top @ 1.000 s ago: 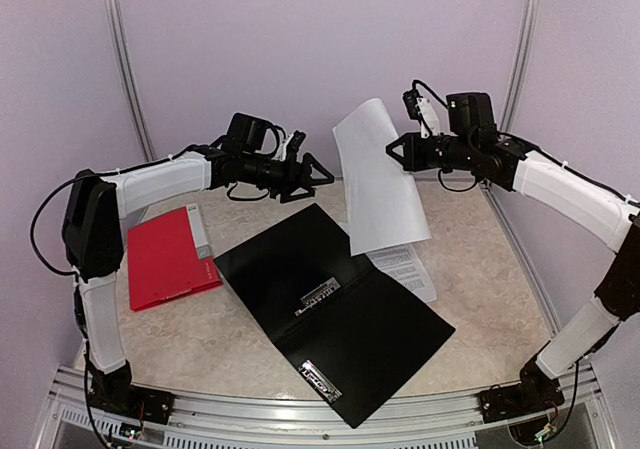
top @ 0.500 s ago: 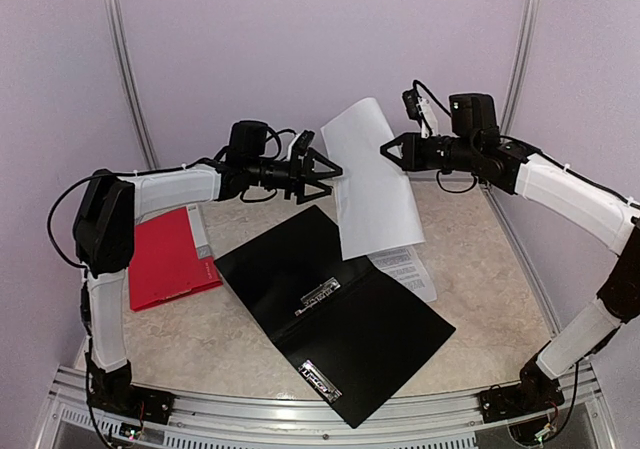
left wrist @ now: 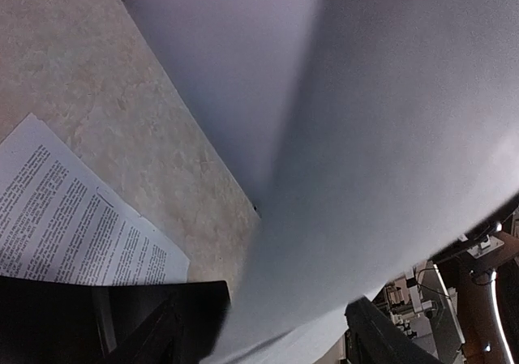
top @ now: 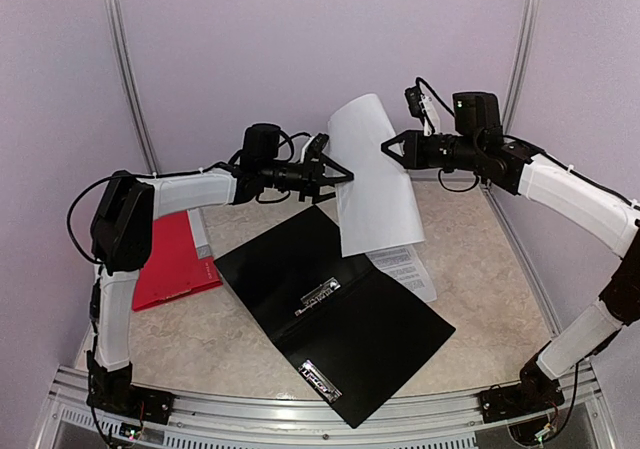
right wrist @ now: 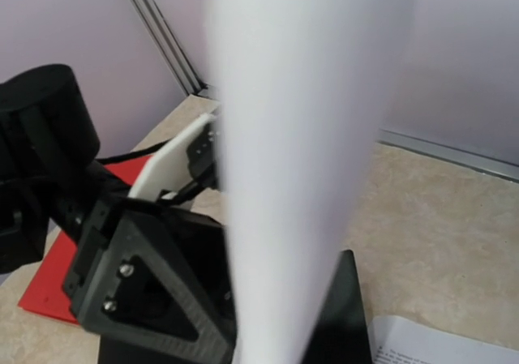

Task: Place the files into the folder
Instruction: Pass from the right arm to the left

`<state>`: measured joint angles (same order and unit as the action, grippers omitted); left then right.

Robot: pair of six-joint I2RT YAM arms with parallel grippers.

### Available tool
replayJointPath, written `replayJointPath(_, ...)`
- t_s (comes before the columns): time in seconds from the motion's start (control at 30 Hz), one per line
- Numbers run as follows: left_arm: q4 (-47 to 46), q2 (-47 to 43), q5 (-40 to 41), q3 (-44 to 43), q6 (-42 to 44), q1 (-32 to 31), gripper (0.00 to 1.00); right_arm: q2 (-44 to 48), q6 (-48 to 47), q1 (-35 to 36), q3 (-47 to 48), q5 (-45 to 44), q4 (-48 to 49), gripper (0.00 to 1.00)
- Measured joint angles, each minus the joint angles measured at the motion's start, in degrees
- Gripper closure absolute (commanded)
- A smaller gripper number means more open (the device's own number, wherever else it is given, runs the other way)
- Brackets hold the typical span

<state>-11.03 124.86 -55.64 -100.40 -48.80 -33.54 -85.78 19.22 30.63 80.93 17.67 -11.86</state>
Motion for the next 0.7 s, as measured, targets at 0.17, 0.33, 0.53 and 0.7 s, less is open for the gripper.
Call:
replayJointPath(0.17, -2.01, 0.02, -1.07, 0.02, -1.05, -0.52, 0.64, 0.00, -0.07, 0.00, 0.00, -0.87, -0.02, 0.93)
replayJointPath(0.33, -3.89, 0.02, -1.66, 0.83, -1.53, -0.46, 0.71, 0.00, -0.28, 0.00, 0.00, -2.21, -0.20, 0.93)
replayJointPath(0.53, -4.39, -0.42, -1.81, 3.17, -1.90, 0.26, 0.88, -0.13, -0.83, 0.00, 0.00, -3.87, -0.96, 0.92)
replayJointPath(0.7, -3.89, -1.07, -1.77, 3.76, -1.25, 0.68, 1.00, -0.68, -1.53, 0.00, 0.00, -4.96, -1.73, 0.87)
